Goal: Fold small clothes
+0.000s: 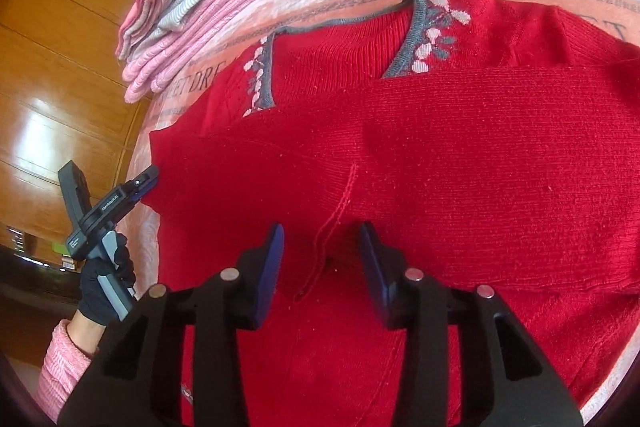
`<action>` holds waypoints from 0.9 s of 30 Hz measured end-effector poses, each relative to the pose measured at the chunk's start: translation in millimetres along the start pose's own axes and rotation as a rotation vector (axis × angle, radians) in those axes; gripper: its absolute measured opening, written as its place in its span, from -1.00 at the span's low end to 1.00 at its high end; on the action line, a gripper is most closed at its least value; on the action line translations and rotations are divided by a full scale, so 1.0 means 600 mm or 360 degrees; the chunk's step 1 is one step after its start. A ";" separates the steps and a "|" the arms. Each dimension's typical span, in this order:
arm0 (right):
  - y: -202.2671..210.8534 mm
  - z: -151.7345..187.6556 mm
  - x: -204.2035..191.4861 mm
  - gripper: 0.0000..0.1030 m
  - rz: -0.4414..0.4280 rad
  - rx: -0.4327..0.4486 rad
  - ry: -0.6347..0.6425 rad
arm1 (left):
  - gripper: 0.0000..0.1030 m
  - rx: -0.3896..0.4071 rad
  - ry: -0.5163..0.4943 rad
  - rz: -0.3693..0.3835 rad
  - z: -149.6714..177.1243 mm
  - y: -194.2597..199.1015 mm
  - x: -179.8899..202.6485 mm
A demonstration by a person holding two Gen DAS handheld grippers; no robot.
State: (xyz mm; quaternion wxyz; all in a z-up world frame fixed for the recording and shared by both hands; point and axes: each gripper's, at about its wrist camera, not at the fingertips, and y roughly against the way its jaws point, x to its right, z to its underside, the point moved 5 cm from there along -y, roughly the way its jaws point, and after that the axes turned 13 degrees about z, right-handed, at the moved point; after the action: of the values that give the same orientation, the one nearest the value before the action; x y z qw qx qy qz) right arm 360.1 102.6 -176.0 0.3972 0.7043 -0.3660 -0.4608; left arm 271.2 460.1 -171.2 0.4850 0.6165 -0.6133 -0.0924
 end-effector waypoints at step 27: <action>0.128 -0.074 0.084 -0.93 0.0004 0.0353 -0.0153 | 0.03 0.0097 -0.0103 -0.0015 -0.009 0.003 0.046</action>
State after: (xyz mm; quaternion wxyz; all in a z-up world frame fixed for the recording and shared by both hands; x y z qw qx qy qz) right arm 406.0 35.9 -113.4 0.2993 0.7205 -0.4343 -0.4502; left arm 279.9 439.9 -154.0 0.4455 0.6306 -0.6283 -0.0957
